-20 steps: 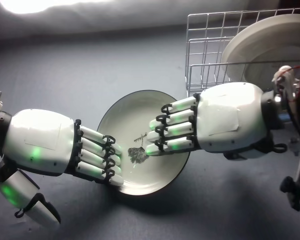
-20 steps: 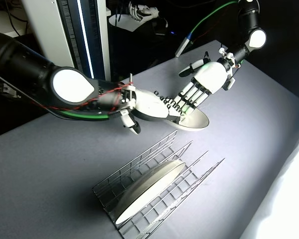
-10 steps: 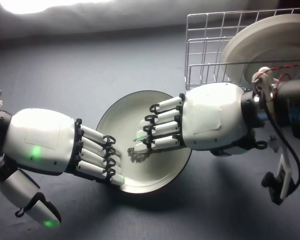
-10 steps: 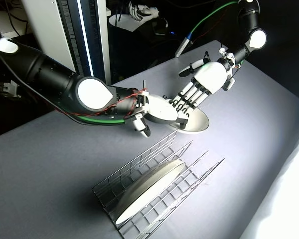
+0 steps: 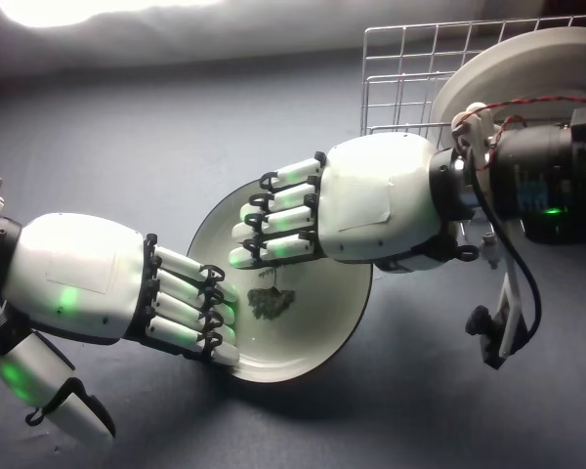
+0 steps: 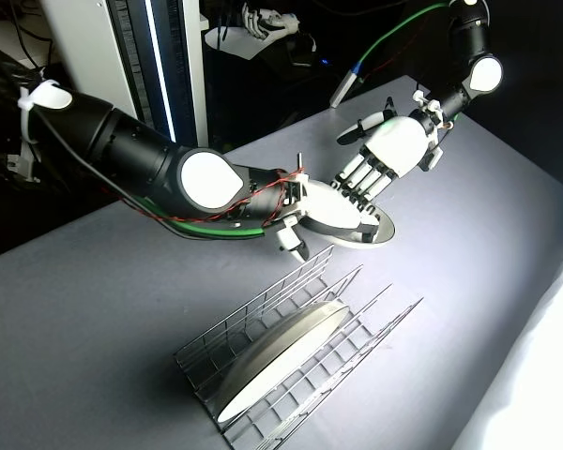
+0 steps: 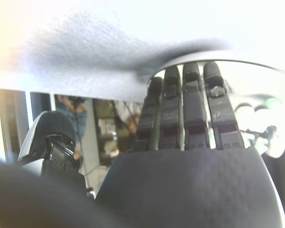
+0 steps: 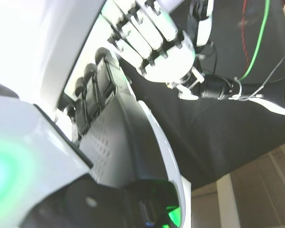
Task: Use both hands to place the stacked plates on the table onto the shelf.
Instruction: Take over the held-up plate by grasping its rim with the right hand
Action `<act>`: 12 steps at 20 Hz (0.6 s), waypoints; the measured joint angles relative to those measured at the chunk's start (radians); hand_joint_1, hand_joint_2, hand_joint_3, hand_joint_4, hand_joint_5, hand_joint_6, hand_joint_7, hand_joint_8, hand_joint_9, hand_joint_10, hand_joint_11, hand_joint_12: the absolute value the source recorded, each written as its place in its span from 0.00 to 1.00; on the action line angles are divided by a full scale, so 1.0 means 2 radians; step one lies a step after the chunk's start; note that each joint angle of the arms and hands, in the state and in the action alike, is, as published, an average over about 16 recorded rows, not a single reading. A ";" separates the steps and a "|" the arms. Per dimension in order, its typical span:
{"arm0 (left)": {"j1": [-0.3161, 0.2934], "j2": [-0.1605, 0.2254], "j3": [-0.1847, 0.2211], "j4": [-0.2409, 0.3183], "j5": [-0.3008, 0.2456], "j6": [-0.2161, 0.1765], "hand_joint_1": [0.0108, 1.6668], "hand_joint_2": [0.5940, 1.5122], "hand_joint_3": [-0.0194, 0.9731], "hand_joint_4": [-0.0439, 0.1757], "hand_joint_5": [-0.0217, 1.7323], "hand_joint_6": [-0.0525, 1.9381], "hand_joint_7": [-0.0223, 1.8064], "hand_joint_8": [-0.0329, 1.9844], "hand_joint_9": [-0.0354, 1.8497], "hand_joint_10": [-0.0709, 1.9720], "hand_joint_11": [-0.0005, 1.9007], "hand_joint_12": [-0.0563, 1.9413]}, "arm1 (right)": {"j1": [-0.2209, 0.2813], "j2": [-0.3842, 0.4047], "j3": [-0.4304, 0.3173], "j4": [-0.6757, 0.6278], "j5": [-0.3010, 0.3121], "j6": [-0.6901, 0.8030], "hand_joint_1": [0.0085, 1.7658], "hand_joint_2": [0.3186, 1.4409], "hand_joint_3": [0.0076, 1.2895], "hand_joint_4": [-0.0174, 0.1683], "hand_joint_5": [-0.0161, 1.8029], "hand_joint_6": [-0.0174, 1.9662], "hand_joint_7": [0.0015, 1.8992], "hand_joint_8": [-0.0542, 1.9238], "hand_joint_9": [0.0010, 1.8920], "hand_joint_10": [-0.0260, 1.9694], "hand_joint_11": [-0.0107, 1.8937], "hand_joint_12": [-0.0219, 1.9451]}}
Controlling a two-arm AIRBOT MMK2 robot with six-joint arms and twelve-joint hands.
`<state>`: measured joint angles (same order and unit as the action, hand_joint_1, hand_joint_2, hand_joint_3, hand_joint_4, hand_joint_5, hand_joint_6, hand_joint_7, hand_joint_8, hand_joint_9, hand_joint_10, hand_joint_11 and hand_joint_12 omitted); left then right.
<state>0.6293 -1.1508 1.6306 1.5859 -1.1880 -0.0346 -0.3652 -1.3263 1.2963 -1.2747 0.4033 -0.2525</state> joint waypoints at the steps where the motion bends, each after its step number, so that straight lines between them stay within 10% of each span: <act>1: 0.000 0.000 0.000 0.000 0.000 0.000 0.01 0.62 0.02 0.15 0.14 0.02 0.18 0.01 0.18 0.03 0.08 0.14 | 0.001 -0.003 0.001 0.001 -0.001 0.000 0.79 0.58 0.00 0.11 0.02 0.02 0.01 0.03 0.04 0.02 0.01 0.48; 12: 0.000 0.000 0.006 0.000 -0.005 -0.001 0.01 0.62 0.02 0.15 0.15 0.02 0.18 0.01 0.19 0.03 0.08 0.14 | 0.003 -0.019 0.004 0.006 -0.012 -0.001 0.78 0.58 0.00 0.11 0.03 0.02 0.02 0.04 0.06 0.02 0.01 0.51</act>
<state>0.6292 -1.1514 1.6417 1.5859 -1.1974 -0.0373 -0.3595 -1.3637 1.3036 -1.2627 0.3798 -0.2540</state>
